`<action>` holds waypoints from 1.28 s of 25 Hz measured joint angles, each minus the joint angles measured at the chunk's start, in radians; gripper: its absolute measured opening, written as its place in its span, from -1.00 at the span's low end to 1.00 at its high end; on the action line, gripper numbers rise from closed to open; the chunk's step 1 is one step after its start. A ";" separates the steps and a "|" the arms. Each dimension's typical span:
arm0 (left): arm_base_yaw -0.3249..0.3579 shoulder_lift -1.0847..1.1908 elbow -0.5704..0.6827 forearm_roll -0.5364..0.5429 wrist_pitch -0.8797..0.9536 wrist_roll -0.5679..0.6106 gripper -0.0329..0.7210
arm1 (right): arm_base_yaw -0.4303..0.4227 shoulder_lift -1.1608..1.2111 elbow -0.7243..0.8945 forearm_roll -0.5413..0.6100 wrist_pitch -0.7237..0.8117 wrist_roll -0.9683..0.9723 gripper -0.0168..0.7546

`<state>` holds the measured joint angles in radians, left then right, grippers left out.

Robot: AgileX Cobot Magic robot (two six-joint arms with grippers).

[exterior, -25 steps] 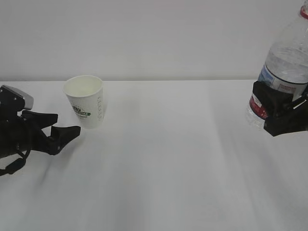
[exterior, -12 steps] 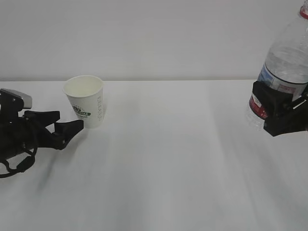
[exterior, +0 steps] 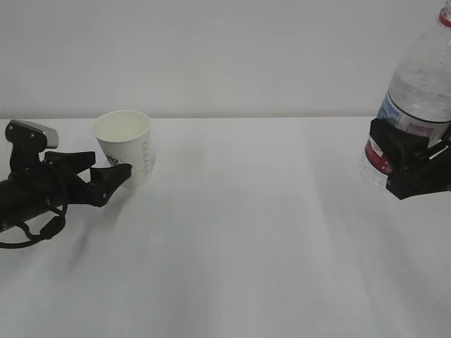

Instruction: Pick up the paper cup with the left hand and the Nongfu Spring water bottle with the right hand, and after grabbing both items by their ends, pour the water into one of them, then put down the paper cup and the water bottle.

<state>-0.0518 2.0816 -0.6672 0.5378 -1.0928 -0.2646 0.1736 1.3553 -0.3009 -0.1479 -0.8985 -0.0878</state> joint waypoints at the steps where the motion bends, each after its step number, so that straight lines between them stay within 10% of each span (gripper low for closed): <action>1: 0.000 0.008 -0.002 -0.002 0.002 0.000 0.91 | 0.000 0.000 0.000 -0.002 0.000 0.000 0.32; 32: -0.065 0.173 -0.229 0.001 0.013 -0.035 0.82 | 0.000 0.000 0.000 -0.018 -0.007 0.021 0.32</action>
<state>-0.1166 2.2542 -0.8964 0.5390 -1.0803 -0.2996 0.1736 1.3553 -0.3009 -0.1661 -0.9057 -0.0671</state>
